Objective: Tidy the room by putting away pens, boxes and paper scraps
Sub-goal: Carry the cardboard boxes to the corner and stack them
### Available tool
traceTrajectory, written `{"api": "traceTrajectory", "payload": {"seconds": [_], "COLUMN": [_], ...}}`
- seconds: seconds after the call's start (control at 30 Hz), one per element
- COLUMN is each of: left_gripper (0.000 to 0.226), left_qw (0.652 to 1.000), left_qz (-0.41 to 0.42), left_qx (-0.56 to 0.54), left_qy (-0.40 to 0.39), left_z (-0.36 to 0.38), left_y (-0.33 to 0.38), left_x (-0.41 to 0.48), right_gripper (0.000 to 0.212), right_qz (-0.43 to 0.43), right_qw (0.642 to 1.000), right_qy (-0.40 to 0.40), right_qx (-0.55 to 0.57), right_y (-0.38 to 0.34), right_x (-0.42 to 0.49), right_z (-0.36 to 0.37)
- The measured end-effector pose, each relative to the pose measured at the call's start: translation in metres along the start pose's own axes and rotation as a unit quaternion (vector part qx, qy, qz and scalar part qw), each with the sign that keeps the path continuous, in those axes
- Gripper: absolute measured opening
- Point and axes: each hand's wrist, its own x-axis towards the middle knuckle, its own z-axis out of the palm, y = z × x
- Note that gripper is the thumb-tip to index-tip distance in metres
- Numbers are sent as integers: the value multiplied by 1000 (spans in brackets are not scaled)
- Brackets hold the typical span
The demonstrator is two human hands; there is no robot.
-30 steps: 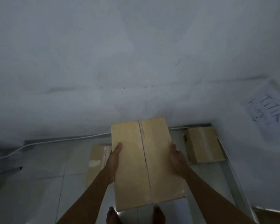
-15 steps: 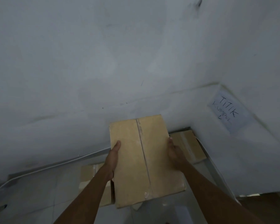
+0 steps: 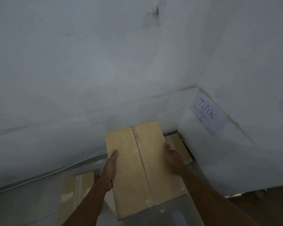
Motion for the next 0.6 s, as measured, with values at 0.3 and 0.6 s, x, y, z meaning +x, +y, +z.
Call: {"api": "traceTrajectory", "payload": {"seconds": [0.3, 0.6], "left_gripper": [53, 59], "left_qw": [999, 997], "left_qz": [-26, -40], "left_qx": [9, 51], "left_qy": [-34, -40], "left_z": [46, 65], "left_y": [-10, -14], "left_x": [-3, 23], "right_gripper": [87, 75], "right_qz": [19, 33], "right_qw": [1000, 999], "right_qy": [11, 31], "right_qx": [2, 5], "right_y": [19, 24], "right_x": [8, 7], "right_z": [-41, -66]}}
